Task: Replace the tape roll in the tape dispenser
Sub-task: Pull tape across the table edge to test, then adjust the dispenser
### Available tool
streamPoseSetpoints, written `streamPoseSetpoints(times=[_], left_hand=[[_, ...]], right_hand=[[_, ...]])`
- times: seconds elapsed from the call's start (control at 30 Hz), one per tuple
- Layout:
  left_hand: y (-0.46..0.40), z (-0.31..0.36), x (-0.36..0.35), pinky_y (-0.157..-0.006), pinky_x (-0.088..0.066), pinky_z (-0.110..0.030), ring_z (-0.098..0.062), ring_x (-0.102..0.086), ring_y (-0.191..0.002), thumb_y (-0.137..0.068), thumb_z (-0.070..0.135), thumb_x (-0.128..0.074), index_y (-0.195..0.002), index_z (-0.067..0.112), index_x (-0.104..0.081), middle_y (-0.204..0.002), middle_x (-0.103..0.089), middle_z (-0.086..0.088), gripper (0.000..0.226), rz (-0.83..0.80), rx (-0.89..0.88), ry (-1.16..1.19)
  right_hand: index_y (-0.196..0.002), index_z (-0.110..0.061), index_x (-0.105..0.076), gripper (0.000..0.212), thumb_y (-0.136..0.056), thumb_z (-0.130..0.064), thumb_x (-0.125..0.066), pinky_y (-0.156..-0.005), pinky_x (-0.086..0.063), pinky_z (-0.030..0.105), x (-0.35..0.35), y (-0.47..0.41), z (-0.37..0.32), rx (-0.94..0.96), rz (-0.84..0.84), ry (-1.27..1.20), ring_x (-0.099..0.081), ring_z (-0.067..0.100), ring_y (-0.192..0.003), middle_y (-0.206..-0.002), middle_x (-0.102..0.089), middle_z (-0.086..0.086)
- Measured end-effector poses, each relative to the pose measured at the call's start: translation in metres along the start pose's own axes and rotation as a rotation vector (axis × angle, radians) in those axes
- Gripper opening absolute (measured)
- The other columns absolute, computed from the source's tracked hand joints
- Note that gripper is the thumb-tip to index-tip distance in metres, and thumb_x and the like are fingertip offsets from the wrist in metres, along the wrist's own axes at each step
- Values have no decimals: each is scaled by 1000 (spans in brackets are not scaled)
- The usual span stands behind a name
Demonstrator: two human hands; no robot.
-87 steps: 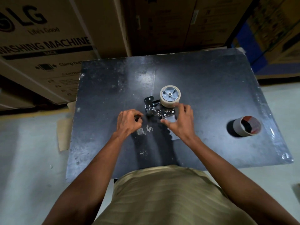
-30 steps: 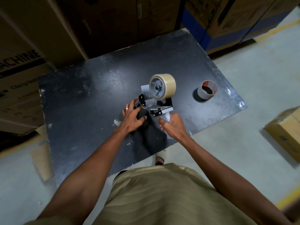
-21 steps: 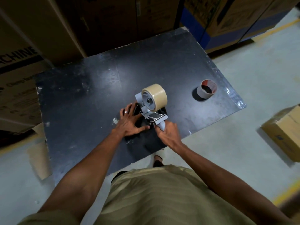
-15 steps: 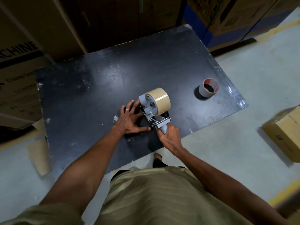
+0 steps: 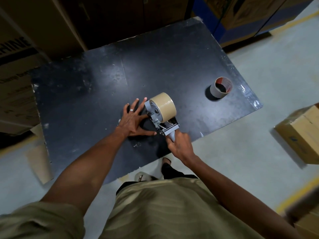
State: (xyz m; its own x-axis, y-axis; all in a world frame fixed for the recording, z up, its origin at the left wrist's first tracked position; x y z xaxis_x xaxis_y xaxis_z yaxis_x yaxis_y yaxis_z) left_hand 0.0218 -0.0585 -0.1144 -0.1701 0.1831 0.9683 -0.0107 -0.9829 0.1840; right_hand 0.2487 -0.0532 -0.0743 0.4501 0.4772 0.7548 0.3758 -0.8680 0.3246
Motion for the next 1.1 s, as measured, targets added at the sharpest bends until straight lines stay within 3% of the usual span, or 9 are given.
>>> streamPoseSetpoints(times=[0.17, 0.37, 0.63, 0.9, 1.0, 1.1], left_hand=[[-1, 1, -1, -117, -8, -65, -35, 7, -154, -58, 104, -34, -145, 52, -38, -168, 14, 1, 101, -2, -3, -36], [-1, 2, 0, -116, -8, -66, -35, 7, -154, -57, 102, -36, -139, 47, -48, -167, 16, 1, 100, -34, 2, -49], [-2, 4, 1, -116, -4, -68, -35, 11, -153, -53, 102, -39, -142, 48, -42, -166, 20, 1, 105, -101, 12, -57], [-5, 3, 0, -114, 1, -73, -33, 21, -152, -45, 106, -36, -150, 53, -16, -162, 32, 5, 119, -200, 53, -72], [-5, 2, -3, -113, 1, -74, -32, 23, -151, -44, 107, -34, -151, 54, -10, -160, 36, 6, 122, -222, 70, -86], [-5, 3, -1, -113, -1, -75, -32, 23, -151, -45, 107, -34, -148, 60, 0, -159, 38, 7, 118, -230, 71, -87]], right_hand=[[-100, 1, -65, 30, -94, -29, -65, -71, -51, 39, -1, 2, 1, -23, -11, 43, -68, 39, -83, -93, -72, 21], [-94, 0, -64, 31, -94, -31, -63, -69, -53, 43, -4, 10, 8, -19, -5, 84, -68, 43, -80, -89, -72, 23], [-94, 1, -64, 29, -92, -27, -65, -67, -47, 42, -5, 15, 14, -31, 4, 25, -65, 47, -84, -91, -71, 26], [-96, 2, -63, 29, -93, -26, -64, -66, -41, 37, -8, 23, 25, -32, -8, 5, -62, 46, -86, -93, -69, 26], [-98, -1, -63, 30, -91, -29, -64, -68, -49, 41, -11, 27, 31, -21, -2, -15, -64, 45, -87, -94, -70, 23], [-92, -2, -61, 30, -90, -32, -61, -64, -39, 35, -14, 36, 40, -42, -34, -21, -61, 42, -81, -89, -67, 21]])
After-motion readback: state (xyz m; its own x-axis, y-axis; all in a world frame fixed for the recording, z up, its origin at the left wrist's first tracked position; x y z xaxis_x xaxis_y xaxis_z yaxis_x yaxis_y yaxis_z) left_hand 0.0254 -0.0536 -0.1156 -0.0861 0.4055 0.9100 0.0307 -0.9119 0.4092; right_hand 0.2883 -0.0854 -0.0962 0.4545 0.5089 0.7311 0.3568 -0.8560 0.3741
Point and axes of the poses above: each hand's wrist, its own y-axis away from the middle knuckle, its own x-axis out of the back of the hand, z = x × y, the point moved 5 cm from there along -y, towards the middle knuckle
